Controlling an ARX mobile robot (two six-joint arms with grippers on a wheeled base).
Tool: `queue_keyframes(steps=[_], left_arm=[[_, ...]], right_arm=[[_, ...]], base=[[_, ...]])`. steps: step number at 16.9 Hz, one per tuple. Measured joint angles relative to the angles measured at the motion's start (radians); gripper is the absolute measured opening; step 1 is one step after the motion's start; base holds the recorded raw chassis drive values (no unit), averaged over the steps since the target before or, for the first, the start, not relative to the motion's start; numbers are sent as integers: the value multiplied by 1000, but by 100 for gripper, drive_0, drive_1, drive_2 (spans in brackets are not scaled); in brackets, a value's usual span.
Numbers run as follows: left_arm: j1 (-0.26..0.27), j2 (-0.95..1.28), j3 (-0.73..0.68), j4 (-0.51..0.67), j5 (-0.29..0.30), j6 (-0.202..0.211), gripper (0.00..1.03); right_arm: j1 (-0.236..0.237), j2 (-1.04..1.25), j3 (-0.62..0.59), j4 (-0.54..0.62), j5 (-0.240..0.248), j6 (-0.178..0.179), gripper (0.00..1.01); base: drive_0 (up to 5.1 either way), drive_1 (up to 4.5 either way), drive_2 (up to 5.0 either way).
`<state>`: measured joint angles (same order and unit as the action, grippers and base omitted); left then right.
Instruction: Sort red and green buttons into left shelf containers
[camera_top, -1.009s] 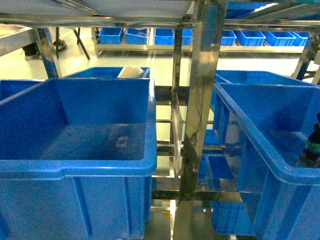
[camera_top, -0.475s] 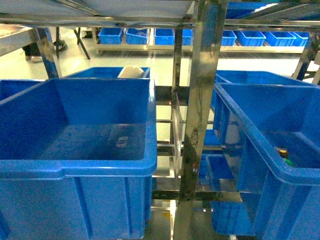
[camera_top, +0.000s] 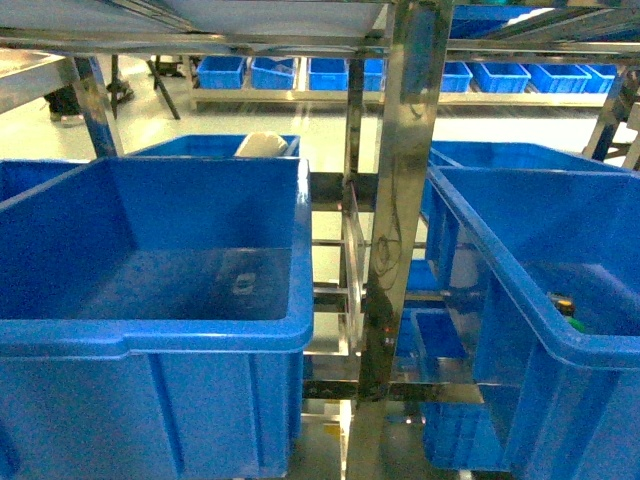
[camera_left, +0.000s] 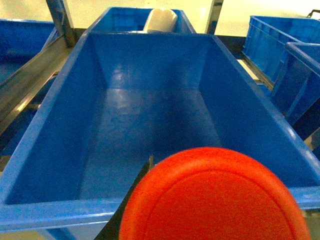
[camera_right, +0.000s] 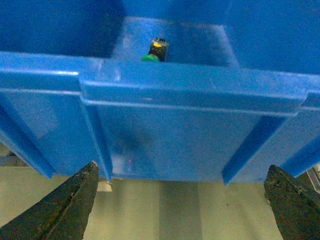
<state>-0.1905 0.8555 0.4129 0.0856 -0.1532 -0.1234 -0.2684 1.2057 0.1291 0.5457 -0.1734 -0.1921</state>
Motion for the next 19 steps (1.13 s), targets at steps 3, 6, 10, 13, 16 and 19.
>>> queue_keyframes(steps=[3, 6, 10, 13, 16, 19], left_arm=[[-3, 17, 0, -12, -3, -1, 26], [5, 135, 53, -43, -16, 3, 26], [35, 357, 139, -36, -11, 37, 26], [63, 544, 230, -11, 4, 73, 26], [72, 687, 360, -54, 29, 103, 26], [84, 808, 468, -121, 80, 97, 26]], right_arm=[[0, -1, 8, 8, 0, 0, 98], [0, -1, 8, 8, 0, 0, 98], [0, -1, 8, 8, 0, 0, 98], [0, -1, 8, 8, 0, 0, 98], [0, -1, 8, 8, 0, 0, 98], [0, -1, 8, 8, 0, 0, 98]], base=[[0, 0, 0], [0, 0, 0], [0, 0, 0], [0, 0, 0], [0, 0, 0], [0, 0, 0]])
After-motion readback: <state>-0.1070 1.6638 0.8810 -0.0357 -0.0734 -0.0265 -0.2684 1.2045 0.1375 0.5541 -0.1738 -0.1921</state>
